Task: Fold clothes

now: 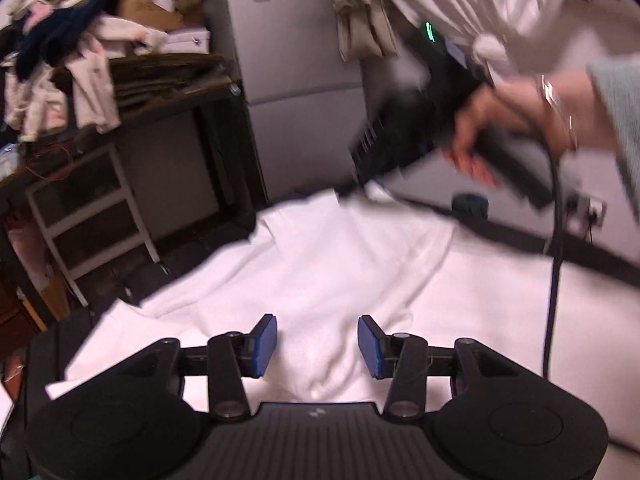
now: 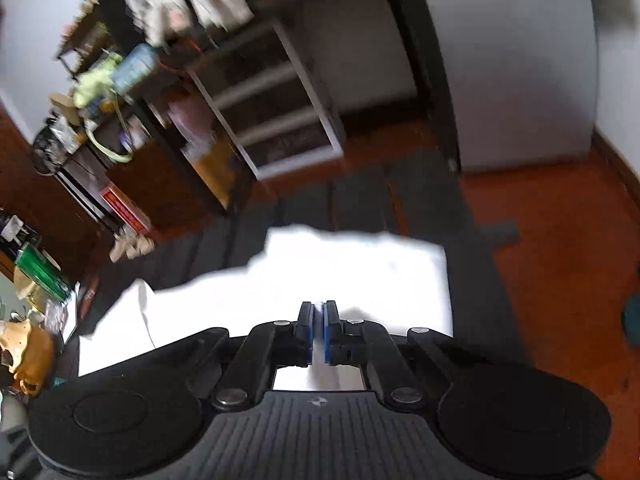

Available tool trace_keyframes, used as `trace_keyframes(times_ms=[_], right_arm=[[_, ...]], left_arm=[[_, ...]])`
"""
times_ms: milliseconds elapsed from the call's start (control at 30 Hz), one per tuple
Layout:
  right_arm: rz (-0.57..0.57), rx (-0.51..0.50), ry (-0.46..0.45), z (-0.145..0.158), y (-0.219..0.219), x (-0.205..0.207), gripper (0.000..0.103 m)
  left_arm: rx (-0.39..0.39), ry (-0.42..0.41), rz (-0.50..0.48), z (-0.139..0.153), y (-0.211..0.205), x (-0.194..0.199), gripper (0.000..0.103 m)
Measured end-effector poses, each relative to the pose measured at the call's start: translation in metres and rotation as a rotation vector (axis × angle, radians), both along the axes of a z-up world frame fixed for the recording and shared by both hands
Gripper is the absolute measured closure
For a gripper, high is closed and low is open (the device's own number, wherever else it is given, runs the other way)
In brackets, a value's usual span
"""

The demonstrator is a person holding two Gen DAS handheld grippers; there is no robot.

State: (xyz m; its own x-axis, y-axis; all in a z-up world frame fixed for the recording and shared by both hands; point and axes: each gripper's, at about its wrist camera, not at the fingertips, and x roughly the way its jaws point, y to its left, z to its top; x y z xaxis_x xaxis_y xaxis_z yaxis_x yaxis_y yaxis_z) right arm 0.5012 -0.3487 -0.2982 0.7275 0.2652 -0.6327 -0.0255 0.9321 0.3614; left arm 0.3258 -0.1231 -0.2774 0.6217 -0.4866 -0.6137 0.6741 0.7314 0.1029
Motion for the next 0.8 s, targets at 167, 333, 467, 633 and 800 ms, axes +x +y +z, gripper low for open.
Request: trace_keyframes(times_ms=[167, 333, 467, 633, 800], right_arm=[[-0.017, -0.019, 0.073, -0.024, -0.007, 0.011, 0.094], [-0.104, 0.026, -0.082, 0.000, -0.023, -0.026, 0.072], [0.051, 0.240, -0.035, 0.000, -0.026, -0.059, 0.074], [0.035, 0.166, 0.108, -0.026, -0.015, -0.063, 0.082], [0.006, 0.124, 0.108, -0.028, -0.026, -0.072, 0.102]], left_arm=[[-0.045, 0.031, 0.012, 0.003, 0.012, 0.002, 0.069], [-0.234, 0.070, 0.049, 0.043, 0.050, 0.012, 0.052], [-0.612, 0.336, 0.157, 0.052, 0.087, 0.068, 0.052], [-0.779, 0.638, 0.247, 0.013, 0.085, 0.133, 0.057], [-0.579, 0.665, 0.328, -0.015, 0.082, 0.149, 0.080]])
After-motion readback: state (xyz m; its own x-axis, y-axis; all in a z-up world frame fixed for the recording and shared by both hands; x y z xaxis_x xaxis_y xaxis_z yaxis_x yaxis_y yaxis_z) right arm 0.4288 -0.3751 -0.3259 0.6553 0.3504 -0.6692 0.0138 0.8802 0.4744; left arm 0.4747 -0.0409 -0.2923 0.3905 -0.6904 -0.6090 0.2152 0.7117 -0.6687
